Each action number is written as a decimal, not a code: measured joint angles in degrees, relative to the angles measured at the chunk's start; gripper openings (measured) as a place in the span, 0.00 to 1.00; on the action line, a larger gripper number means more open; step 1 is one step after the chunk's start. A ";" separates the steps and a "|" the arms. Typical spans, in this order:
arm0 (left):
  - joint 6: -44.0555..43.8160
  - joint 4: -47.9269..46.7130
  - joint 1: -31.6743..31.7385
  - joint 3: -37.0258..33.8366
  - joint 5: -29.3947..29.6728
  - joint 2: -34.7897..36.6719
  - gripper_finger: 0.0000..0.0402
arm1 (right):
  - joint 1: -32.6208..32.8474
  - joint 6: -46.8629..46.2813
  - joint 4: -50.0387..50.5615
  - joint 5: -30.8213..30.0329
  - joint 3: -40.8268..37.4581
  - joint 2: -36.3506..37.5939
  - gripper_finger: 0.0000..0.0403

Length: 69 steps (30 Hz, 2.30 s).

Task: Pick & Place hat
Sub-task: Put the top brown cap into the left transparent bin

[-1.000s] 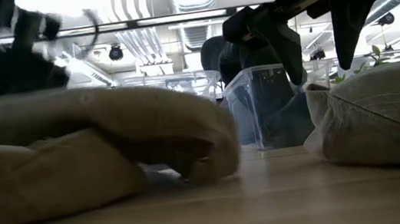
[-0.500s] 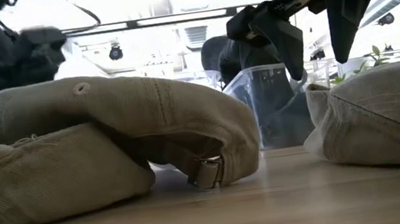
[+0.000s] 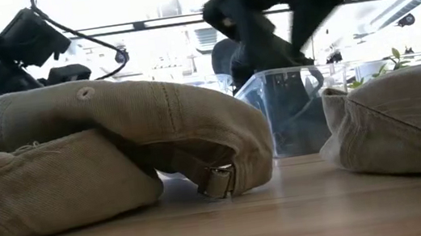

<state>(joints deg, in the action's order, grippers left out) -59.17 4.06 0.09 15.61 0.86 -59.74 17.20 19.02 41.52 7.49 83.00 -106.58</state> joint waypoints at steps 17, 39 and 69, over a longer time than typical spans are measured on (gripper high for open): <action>5.57 10.07 1.08 -0.65 -9.12 -3.64 0.35 | -4.28 -9.66 -19.92 0.04 2.02 -9.03 0.50; 1.19 22.19 -0.58 3.40 -24.55 -10.89 0.30 | -7.48 -10.49 -18.16 -7.82 5.60 -10.80 0.50; 25.07 -26.76 -5.83 47.55 39.22 5.31 0.03 | -6.48 -31.30 9.44 -41.78 4.39 18.60 0.50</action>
<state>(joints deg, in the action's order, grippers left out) -34.10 -22.70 -5.74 63.16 40.07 -54.44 10.72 -12.28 50.97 -34.30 87.39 -87.97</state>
